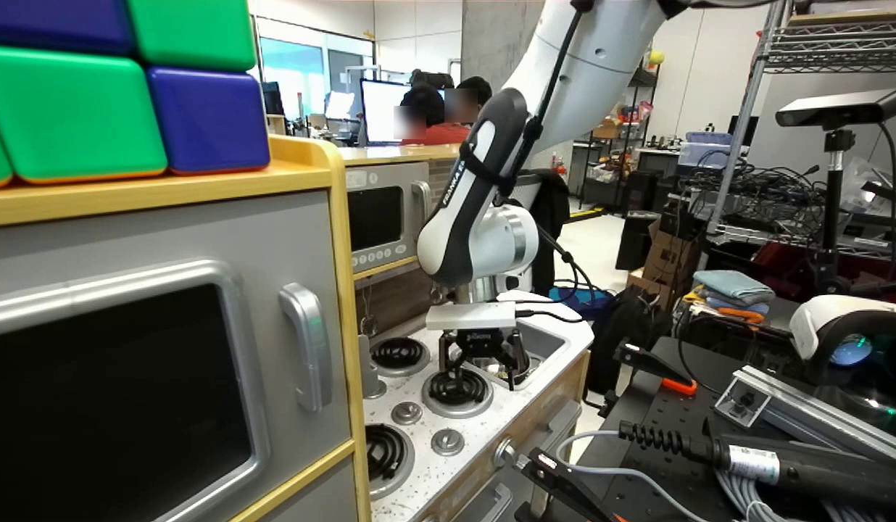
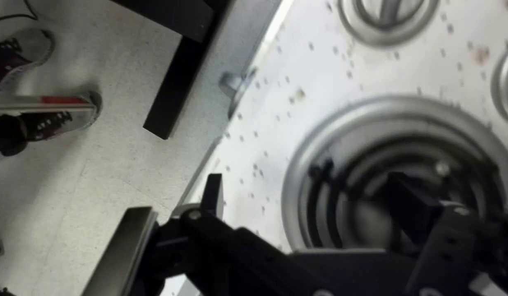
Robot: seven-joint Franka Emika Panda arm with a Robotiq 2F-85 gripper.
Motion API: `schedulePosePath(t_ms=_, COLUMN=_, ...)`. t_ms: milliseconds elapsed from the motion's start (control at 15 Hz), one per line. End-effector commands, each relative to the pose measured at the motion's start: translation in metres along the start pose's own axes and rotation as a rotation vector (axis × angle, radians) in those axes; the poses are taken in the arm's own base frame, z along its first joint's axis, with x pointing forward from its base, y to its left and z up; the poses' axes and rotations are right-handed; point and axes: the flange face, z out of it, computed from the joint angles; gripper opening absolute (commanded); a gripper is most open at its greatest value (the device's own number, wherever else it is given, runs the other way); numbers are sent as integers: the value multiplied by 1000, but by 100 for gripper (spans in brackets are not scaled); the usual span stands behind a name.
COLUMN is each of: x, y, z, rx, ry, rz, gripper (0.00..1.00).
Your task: Put the doll in the pot in the sink
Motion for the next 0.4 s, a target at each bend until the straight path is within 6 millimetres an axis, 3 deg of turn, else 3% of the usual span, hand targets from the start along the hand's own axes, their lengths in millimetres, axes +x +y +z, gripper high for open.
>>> schedulePosePath(t_ms=0, x=-22, y=-1, z=4, rx=-37, ry=-10, rz=-37, gripper=100)
schedulePosePath(t_ms=133, x=-60, y=0, z=12, rx=-85, ry=-17, rz=-89, gripper=100)
schedulePosePath(t_ms=333, x=-66, y=4, z=13, rx=-97, ry=-19, rz=-96, gripper=100)
